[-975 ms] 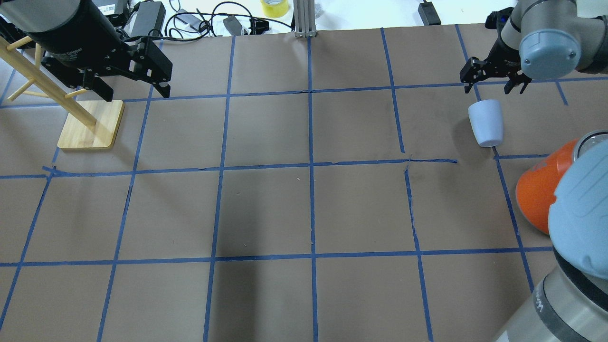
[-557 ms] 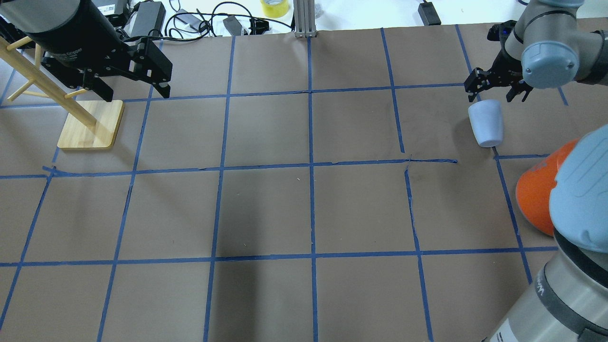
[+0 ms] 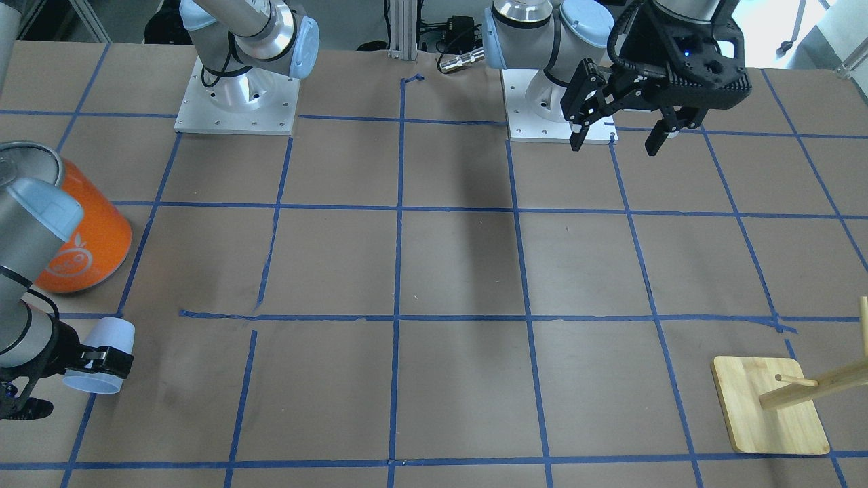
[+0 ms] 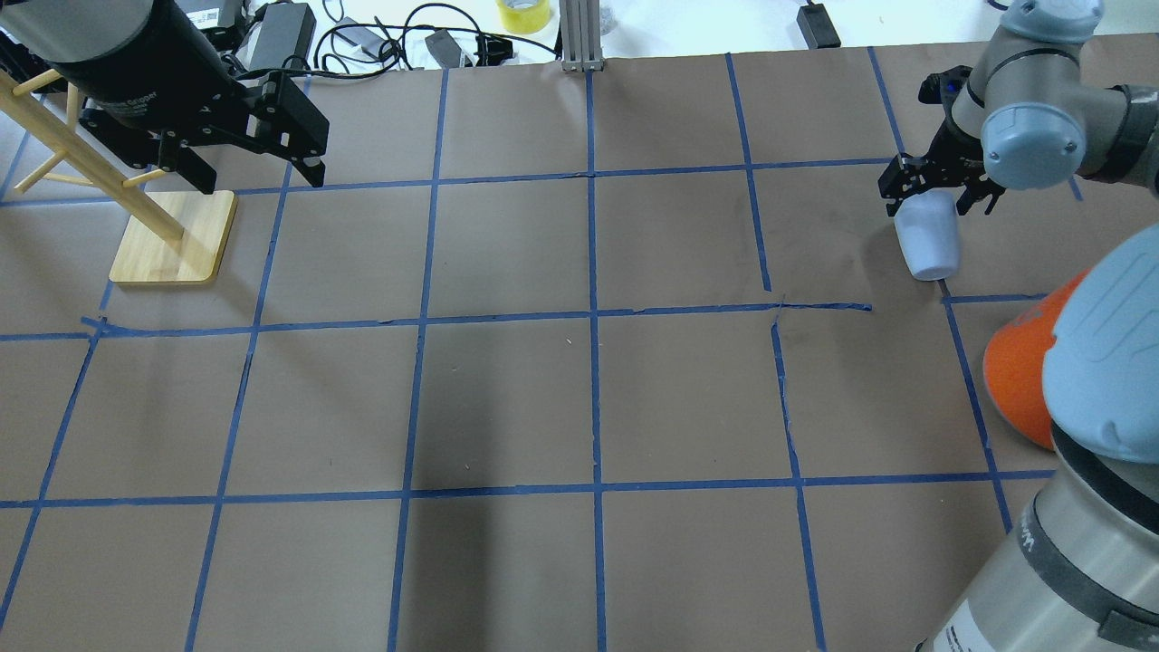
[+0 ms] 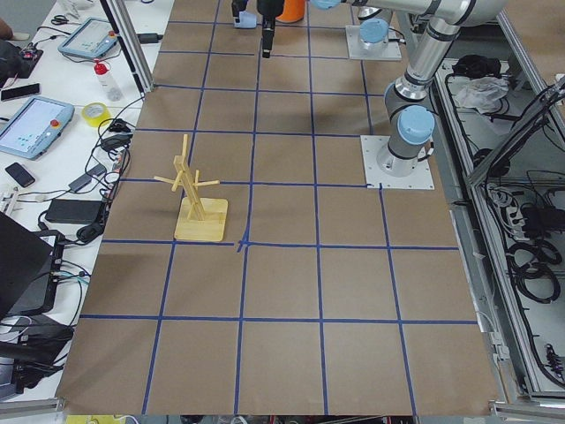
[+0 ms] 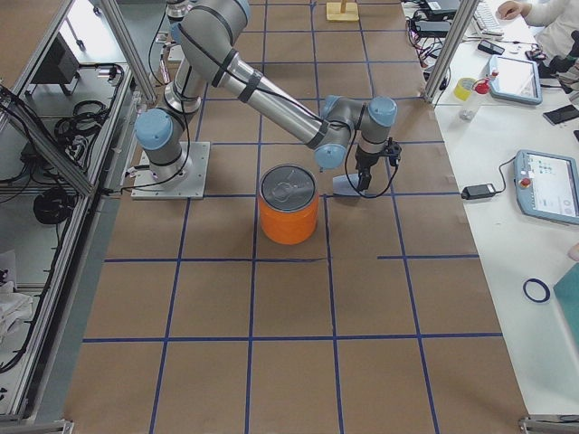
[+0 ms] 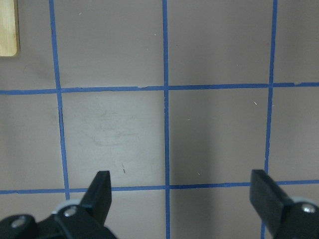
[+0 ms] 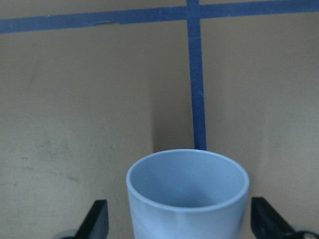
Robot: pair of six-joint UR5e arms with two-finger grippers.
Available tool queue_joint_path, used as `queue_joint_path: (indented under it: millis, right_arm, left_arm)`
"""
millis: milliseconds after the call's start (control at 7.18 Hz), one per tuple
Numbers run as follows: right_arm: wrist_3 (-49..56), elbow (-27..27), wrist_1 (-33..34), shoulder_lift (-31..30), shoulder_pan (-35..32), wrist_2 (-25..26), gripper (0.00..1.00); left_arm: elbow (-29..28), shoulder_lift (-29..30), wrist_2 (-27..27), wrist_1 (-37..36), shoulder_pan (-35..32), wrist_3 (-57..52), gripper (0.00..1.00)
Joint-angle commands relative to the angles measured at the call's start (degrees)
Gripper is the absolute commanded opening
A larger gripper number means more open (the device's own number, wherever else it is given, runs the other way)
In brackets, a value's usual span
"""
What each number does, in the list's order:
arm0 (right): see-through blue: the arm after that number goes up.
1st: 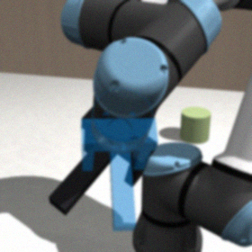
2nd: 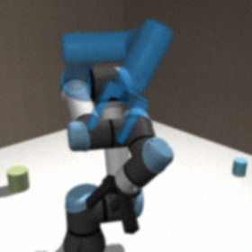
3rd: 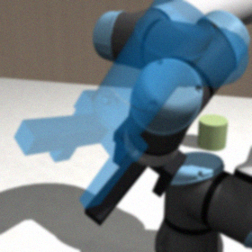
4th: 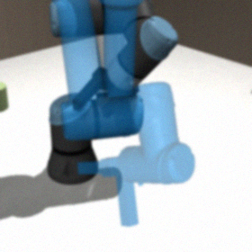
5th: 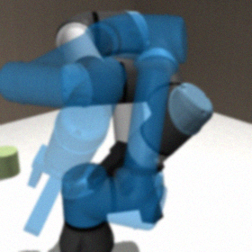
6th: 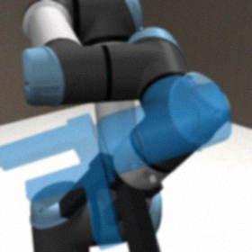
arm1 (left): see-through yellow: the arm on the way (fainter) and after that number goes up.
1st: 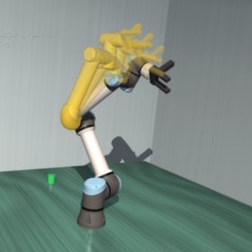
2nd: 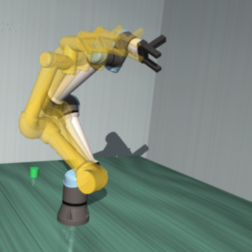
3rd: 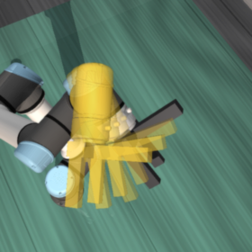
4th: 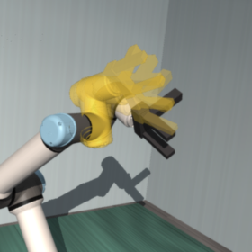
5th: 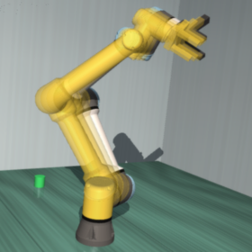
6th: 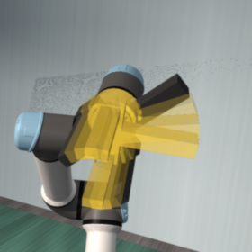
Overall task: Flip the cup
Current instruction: 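Lower the right gripper and close it on the cup rim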
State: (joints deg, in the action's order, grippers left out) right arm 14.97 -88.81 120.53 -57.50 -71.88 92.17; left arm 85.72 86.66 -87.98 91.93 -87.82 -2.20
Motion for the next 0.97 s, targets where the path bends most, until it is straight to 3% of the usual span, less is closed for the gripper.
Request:
queue_joint_path:
  millis: [0,835]
  right_arm:
    - [0.9,-0.1,0.4,0.6,0.5,0.0,0.99]
    - [0.8,-0.7,1.5,2.0,0.8,-0.3,0.99]
  left_arm:
    - [0.0,0.0,0.1,0.0,0.0,0.0,1.00]
    - [0.0,0.0,0.0,0.1,0.0,0.0,1.00]
